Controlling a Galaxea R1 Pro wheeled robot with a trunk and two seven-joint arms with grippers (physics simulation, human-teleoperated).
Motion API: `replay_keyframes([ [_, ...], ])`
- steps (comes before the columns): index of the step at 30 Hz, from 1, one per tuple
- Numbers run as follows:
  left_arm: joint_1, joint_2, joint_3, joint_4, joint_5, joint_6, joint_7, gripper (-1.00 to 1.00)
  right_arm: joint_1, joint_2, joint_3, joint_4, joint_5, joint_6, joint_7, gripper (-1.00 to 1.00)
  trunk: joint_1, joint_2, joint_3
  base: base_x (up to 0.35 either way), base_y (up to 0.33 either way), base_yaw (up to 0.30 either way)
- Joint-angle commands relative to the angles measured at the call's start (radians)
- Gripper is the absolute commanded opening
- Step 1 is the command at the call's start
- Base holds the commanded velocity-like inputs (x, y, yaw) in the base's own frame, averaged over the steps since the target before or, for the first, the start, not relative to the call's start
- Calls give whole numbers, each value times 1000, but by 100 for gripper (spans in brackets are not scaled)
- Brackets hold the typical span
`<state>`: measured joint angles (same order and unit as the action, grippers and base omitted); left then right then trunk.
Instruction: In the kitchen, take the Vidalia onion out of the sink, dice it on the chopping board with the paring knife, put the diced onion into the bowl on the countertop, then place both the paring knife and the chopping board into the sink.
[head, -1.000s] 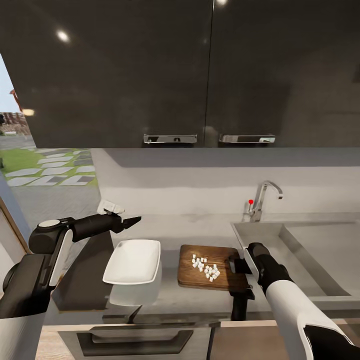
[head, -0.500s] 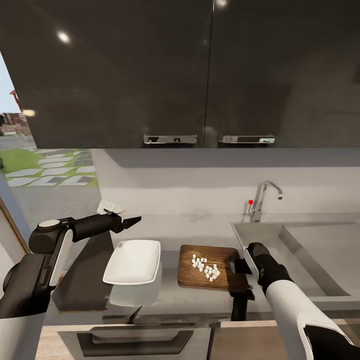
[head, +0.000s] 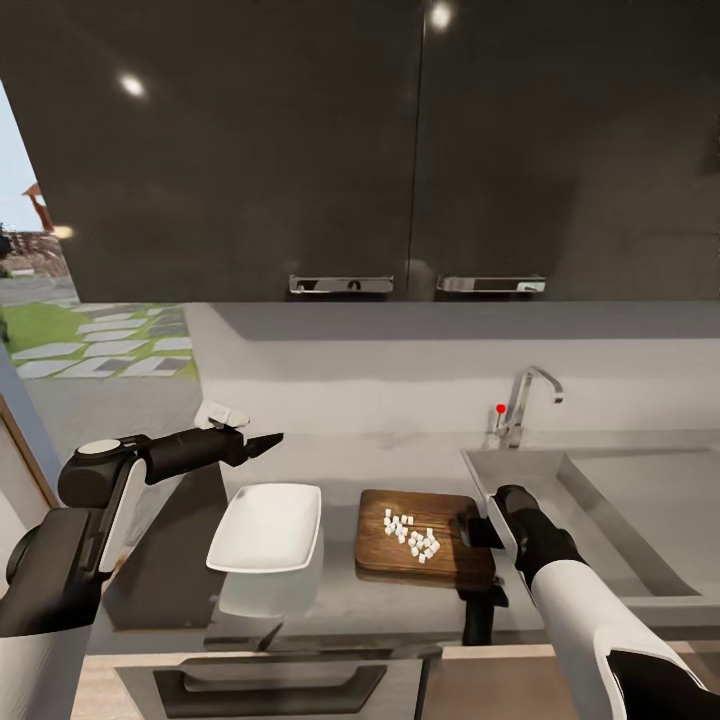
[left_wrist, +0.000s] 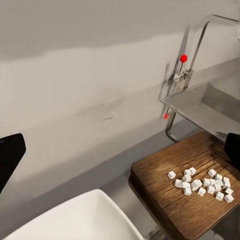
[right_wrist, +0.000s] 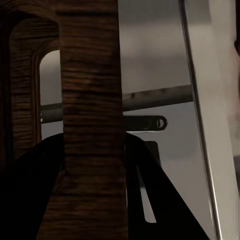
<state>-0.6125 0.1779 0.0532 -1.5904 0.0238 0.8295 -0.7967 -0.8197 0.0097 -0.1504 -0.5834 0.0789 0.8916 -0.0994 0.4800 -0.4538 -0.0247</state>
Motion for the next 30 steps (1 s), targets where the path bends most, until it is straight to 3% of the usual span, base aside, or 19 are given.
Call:
replay_keyframes([
  [1,-1,0,1,0,2,7,-3,100,-1,1,-5,-1,7,4,2,-100,1,-2,-2,0,0,0],
  [20,-1,0,-1,0,2,8,-2,100,-1,1,-5,-1,7,10,1,-100,1,-2,-1,0,0,0],
  [30,-1,0,-1,0,2,8,-2,100,-1,1,-5,-1,7,79,1,-100,1,-2,-1,0,0,0],
])
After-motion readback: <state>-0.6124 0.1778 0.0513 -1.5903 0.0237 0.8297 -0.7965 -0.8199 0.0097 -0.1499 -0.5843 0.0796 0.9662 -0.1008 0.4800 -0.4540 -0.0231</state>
